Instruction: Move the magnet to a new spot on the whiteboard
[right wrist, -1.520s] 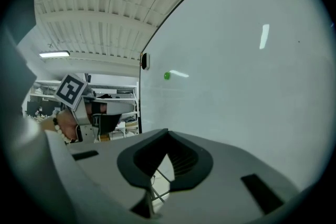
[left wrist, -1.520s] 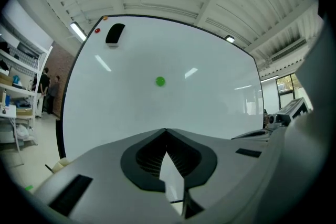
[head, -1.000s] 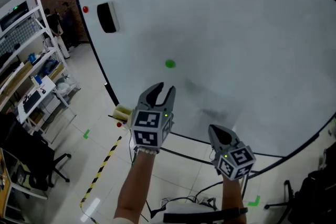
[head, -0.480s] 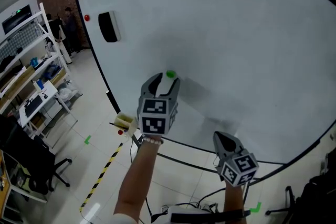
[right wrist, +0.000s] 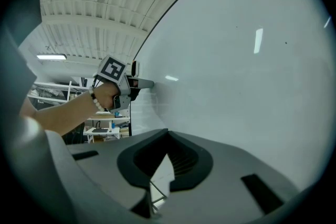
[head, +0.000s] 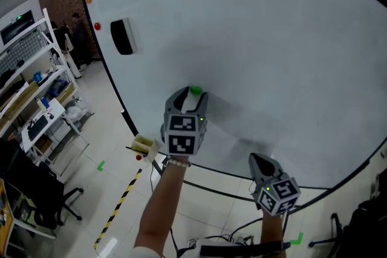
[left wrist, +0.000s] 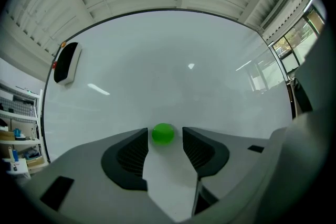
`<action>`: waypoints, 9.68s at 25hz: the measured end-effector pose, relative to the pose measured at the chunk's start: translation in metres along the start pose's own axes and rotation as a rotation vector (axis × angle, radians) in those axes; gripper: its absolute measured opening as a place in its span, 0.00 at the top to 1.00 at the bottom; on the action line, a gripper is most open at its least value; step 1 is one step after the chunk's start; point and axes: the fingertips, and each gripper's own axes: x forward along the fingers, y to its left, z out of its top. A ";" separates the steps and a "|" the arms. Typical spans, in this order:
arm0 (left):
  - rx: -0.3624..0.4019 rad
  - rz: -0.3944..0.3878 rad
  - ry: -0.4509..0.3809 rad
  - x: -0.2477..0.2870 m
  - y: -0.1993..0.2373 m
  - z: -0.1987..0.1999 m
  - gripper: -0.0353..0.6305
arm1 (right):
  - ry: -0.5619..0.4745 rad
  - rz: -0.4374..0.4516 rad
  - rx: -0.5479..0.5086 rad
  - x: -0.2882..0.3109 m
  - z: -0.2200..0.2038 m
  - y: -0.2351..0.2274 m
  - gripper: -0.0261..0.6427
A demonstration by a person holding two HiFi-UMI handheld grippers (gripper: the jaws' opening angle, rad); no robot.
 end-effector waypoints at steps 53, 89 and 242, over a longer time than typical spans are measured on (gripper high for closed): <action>-0.365 0.148 0.237 -0.190 -0.071 -0.178 0.76 | 0.117 0.342 0.030 0.000 -0.037 0.036 0.95; -0.395 -0.004 0.234 -0.294 -0.079 -0.197 0.76 | 0.146 0.080 -0.050 -0.091 -0.062 0.124 0.95; -0.455 -0.124 0.206 -0.327 -0.143 -0.197 0.95 | 0.185 0.088 -0.057 -0.132 -0.067 0.152 0.95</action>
